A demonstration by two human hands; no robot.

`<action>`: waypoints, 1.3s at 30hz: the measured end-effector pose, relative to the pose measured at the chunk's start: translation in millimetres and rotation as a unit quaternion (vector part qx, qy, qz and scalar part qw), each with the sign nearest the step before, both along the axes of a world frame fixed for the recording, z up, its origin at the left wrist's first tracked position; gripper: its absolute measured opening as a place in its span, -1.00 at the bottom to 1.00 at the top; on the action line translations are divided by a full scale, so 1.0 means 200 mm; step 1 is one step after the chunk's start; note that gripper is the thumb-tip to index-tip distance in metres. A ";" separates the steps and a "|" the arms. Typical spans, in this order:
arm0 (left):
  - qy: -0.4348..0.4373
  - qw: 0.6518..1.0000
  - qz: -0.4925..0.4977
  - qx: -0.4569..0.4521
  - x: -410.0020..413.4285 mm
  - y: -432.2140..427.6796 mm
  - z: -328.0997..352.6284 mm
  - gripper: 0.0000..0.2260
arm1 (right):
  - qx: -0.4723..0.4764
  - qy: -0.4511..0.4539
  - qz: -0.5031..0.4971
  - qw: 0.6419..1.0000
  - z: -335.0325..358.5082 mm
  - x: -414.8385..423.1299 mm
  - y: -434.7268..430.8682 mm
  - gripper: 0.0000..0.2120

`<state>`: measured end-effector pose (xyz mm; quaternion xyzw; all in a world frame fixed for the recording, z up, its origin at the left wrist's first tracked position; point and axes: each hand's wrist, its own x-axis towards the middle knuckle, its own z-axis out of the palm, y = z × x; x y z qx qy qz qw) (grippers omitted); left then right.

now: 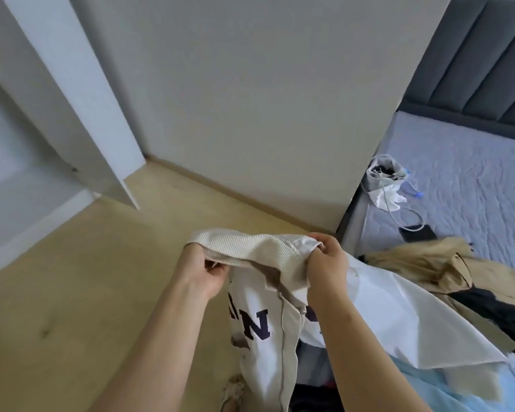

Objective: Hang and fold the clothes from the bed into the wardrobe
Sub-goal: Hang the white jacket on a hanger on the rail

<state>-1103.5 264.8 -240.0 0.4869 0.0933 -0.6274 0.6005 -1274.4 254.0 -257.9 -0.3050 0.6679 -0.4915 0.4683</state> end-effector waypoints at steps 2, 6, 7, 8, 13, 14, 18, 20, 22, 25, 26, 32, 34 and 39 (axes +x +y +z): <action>-0.004 0.999 0.043 -0.008 0.14 0.05 0.02 -0.74 | -0.006 -0.006 0.038 0.999 0.02 0.16 -0.02 -0.67; 0.001 0.991 0.130 -0.023 0.44 0.10 0.07 -0.78 | -0.025 -0.021 0.110 0.993 0.08 0.48 -0.10 -0.67; 0.002 0.988 0.152 -0.026 0.52 0.11 0.08 -0.76 | -0.033 -0.024 0.126 0.991 0.10 0.57 -0.12 -0.67; 0.002 0.984 0.173 -0.034 0.60 0.12 0.10 -0.75 | -0.040 -0.025 0.145 0.988 0.12 0.66 -0.15 -0.68; -0.057 0.964 0.249 -0.081 1.09 0.13 0.22 -0.71 | -0.078 -0.023 0.239 0.968 0.20 1.20 -0.26 -0.70; -0.072 0.961 0.254 -0.085 1.19 0.12 0.24 -0.71 | -0.080 -0.026 0.248 0.965 0.20 1.32 -0.28 -0.71; -0.116 0.950 0.279 -0.079 1.64 0.06 0.31 -0.72 | -0.070 -0.057 0.276 0.957 0.23 1.79 -0.37 -0.76; -0.121 0.943 0.301 -0.076 1.87 0.04 0.33 -0.75 | -0.072 -0.063 0.301 0.949 0.25 2.03 -0.40 -0.75; -0.136 0.932 0.324 -0.087 2.07 0.03 0.37 -0.78 | -0.073 -0.073 0.324 0.940 0.27 2.24 -0.43 -0.74; -0.154 0.914 0.361 -0.099 2.32 0.04 0.38 -0.78 | -0.074 -0.069 0.358 0.928 0.31 2.52 -0.48 -0.75; -0.155 0.911 0.370 -0.101 2.40 0.05 0.37 -0.79 | -0.074 -0.072 0.365 0.925 0.32 2.61 -0.49 -0.74; -0.165 0.894 0.416 -0.025 2.81 0.05 0.38 -0.74 | -0.059 -0.072 0.428 0.899 0.31 3.16 -0.60 -0.64; -0.163 0.888 0.431 -0.014 2.98 0.01 0.37 -0.76 | -0.063 -0.057 0.452 0.888 0.29 3.38 -0.68 -0.64; -0.146 0.867 0.475 -0.007 3.34 -0.23 0.35 -0.80 | -0.040 -0.041 0.494 0.868 0.25 3.86 -0.95 -0.62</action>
